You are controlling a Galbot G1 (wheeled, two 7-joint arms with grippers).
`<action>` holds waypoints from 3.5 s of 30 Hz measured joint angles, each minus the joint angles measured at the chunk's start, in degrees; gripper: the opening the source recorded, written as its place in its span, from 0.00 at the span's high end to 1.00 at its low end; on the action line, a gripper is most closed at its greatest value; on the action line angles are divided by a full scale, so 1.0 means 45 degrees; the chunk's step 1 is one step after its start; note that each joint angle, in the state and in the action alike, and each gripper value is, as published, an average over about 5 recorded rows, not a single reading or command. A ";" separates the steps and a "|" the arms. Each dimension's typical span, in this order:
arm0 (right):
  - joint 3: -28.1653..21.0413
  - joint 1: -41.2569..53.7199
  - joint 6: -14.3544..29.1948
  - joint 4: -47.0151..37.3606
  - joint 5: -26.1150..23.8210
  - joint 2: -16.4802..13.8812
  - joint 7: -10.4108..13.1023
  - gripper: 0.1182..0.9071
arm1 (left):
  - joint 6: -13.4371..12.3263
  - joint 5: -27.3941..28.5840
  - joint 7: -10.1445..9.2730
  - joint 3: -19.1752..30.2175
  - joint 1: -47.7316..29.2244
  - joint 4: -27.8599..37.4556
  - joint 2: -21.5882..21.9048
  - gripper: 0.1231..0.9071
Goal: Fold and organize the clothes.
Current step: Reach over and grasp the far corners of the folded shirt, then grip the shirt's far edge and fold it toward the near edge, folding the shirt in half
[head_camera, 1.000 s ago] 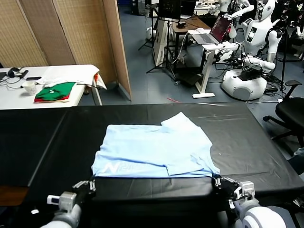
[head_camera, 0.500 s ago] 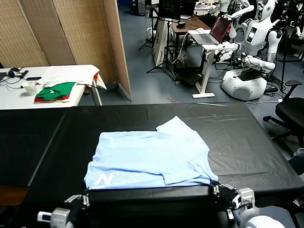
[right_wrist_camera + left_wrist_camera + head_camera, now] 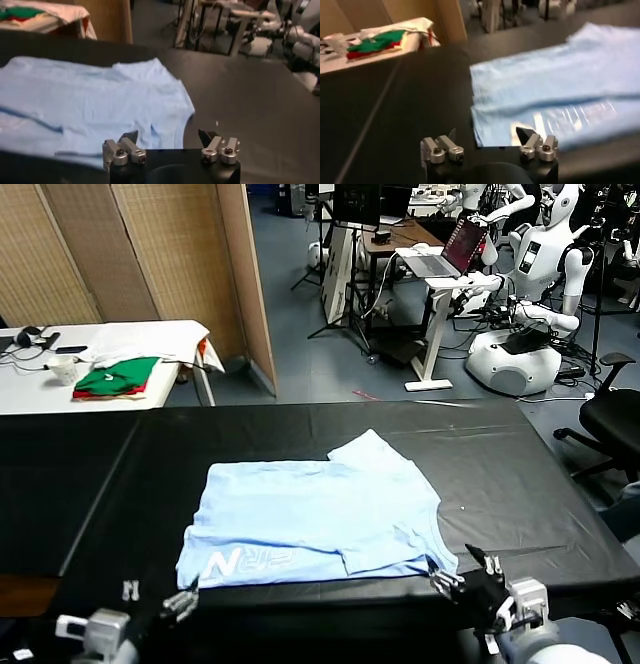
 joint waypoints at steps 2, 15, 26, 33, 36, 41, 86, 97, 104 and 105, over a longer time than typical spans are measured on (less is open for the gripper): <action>-0.0361 0.0919 0.0001 -0.0762 0.0185 -0.0047 0.0101 0.00 | -0.0130 -0.0821 -0.0058 0.0119 -0.0878 0.0425 0.0315 0.00; -0.2674 0.5776 0.0002 -0.5550 0.0521 0.0209 0.0230 0.00 | 0.0503 -0.4129 -0.0446 0.1910 -0.6351 0.4337 0.1688 0.00; -0.4033 0.8224 0.0002 -0.8399 0.0422 0.0898 0.0180 0.00 | 0.1393 -0.4631 -0.0423 0.4174 -0.9483 0.7244 0.1796 0.00; -0.4340 0.8980 0.0002 -0.9518 0.0193 0.1317 0.0030 0.00 | 0.1336 -0.4514 -0.0342 0.4897 -1.0529 0.8434 0.1669 0.00; -0.4435 0.9217 0.0002 -0.9966 0.0144 0.1525 -0.0072 0.00 | 0.1231 -0.4384 -0.0324 0.5062 -1.0856 0.8820 0.1574 0.00; -0.4572 0.9590 0.0002 -1.0679 0.0069 0.1843 -0.0191 0.00 | 0.1195 -0.4260 -0.0310 0.5241 -1.1221 0.9407 0.1501 0.00; -0.3818 0.8189 0.0655 -0.9455 -0.0140 0.1487 -0.0844 0.97 | 0.0831 -0.3787 0.0227 0.5351 -1.0973 0.9445 0.1515 0.97; -0.2924 0.6039 0.0134 -0.5929 -0.0217 0.0125 -0.0670 0.97 | 0.0769 -0.3844 0.0287 0.4458 -0.9514 0.7530 0.2417 0.97; -0.2186 0.4316 -0.0018 -0.3653 -0.0682 -0.0478 -0.0551 0.97 | 0.0858 -0.3668 0.0345 0.3636 -0.8036 0.5891 0.2869 0.97; -0.2082 0.4042 -0.0018 -0.3378 -0.0711 -0.0522 -0.0517 0.97 | 0.0893 -0.3597 0.0398 0.3531 -0.7844 0.5677 0.2950 0.97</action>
